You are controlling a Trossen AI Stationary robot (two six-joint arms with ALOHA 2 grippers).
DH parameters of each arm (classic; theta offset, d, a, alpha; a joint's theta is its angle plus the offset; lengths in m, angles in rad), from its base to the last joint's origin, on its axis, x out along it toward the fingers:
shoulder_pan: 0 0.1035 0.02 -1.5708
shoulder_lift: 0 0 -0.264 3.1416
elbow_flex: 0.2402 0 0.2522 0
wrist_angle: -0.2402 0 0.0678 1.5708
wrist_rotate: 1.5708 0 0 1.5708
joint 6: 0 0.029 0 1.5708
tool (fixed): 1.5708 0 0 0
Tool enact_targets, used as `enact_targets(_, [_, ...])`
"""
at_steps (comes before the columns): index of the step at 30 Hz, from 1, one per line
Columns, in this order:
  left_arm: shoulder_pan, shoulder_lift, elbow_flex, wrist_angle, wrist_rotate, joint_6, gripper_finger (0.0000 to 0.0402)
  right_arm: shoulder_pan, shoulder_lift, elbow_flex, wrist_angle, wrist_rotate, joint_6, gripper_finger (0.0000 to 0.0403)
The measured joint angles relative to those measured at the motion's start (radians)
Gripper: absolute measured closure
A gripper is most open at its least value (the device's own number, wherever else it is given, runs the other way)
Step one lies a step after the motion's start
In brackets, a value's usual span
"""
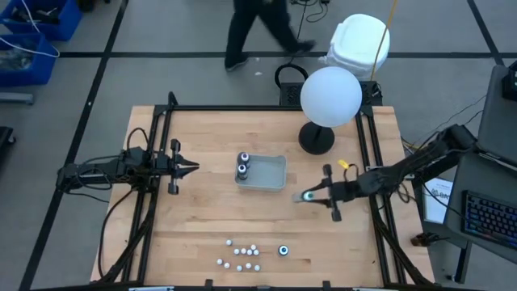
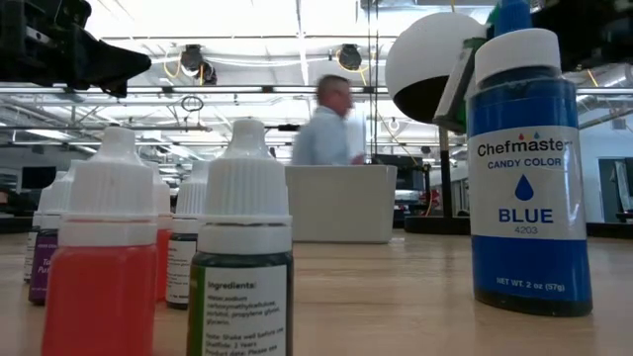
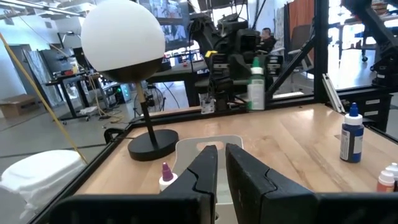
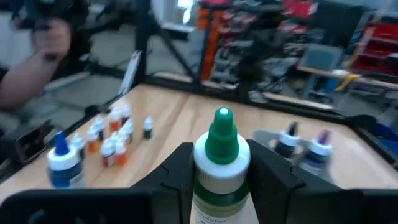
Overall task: Pick & Place food coloring
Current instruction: Put the large green food coloring bottle into the gray bin
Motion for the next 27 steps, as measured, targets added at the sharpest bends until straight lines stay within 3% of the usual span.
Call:
enact_targets(12, [0.000, 0.000, 0.000, 0.000, -0.001, 0.004, 0.0360, -0.003, -0.258, -0.160, 0.071, 0.081, 0.006, 0.0296])
enact_targets(27, [0.000, 0.000, 0.000, 0.000, -0.004, 0.026, 0.0360, -0.004, -0.321, -0.195, 0.068, 0.134, -0.018, 0.0296])
